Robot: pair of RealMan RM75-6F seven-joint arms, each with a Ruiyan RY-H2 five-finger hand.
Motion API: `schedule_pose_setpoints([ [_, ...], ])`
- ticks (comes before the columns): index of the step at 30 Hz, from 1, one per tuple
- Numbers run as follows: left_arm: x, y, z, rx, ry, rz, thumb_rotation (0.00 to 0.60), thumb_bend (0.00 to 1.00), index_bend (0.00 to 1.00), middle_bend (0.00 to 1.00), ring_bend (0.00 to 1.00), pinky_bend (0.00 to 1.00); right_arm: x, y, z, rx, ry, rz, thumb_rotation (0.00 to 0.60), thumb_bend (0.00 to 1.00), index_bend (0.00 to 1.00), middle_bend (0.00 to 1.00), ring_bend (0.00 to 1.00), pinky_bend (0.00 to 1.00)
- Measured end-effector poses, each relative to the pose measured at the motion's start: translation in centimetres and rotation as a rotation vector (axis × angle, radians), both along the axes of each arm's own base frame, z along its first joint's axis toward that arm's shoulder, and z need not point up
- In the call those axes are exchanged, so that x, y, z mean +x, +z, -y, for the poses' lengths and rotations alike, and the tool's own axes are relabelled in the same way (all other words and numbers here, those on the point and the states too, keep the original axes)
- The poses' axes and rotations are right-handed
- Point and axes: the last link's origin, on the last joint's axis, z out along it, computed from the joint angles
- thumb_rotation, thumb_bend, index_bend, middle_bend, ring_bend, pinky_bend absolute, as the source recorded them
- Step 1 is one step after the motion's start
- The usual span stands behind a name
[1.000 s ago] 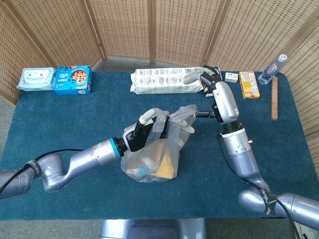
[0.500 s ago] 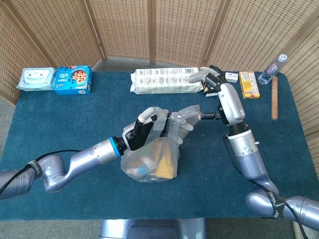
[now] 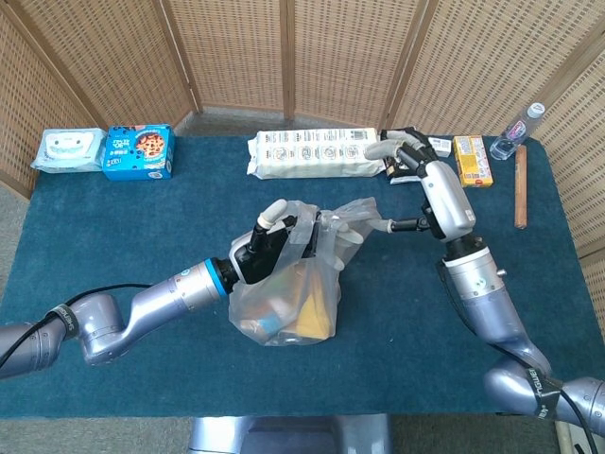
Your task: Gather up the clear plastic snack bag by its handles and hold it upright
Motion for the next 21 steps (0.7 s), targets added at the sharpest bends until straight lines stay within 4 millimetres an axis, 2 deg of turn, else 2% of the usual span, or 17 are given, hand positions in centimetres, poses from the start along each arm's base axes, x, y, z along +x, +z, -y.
schedule_pose_setpoints([
  [10,0.8,-0.2,0.0,-0.023,-0.015,-0.019,0.0,0.16,0.28,0.28,0.21,0.32,-1.1,1.0,-0.4,0.005,-0.001,-0.002,0.6,0.14,0.3,0.28,0.14,0.04],
  [21,2.2,-1.0,0.1,-0.075,0.002,-0.037,0.0,0.16,0.28,0.28,0.21,0.32,-1.4,1.3,-0.6,-0.012,-0.008,0.003,0.6,0.2,0.3,0.28,0.14,0.04],
])
